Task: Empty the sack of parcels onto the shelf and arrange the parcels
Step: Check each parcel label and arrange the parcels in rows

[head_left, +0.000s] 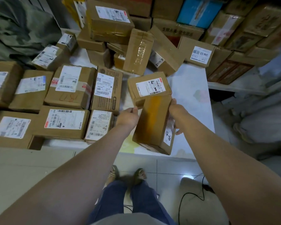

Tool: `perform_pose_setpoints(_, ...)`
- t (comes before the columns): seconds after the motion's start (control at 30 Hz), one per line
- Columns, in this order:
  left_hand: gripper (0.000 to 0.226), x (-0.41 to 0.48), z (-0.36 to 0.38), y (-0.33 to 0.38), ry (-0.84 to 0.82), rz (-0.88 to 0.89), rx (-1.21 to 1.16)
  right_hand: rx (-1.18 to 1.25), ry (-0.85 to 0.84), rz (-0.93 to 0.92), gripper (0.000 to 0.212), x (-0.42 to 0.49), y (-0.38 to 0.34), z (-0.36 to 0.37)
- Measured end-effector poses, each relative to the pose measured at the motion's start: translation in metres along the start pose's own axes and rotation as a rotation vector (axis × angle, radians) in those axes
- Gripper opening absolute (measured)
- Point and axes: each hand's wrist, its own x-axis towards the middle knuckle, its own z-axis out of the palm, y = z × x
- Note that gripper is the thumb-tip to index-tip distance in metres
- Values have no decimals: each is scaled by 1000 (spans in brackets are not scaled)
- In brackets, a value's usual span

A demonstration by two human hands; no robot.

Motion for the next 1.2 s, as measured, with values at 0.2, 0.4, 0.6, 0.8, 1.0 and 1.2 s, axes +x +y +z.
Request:
perform_pose_setpoints(0.2, 78, -1, 0, 3, -59, -104, 290, -111, -277, 19, 66, -24, -10, -8)
perform_pose_setpoints(0.4, 72, 12, -11, -11, 45, -66, 311, -182, -392, 79, 63, -24, -8, 12)
perform_pose_setpoints(0.6, 38, 16, -21, -24, 104, -22, 399, -145, -463, 32, 40, -17, -8, 33)
perform_pose_setpoints(0.8, 25, 17, -34, -26, 176, -132, 391, -168, -535, 22, 57, -12, -12, 36)
perform_pose_setpoints(1.0, 64, 21, -32, -8, 258, -30, 345, -46, -297, -14, 54, 4, -25, 27)
perform_pose_setpoints(1.2, 63, 48, -31, 15, 311, 160, 269, 221, -91, -60, 35, 50, -35, 8)
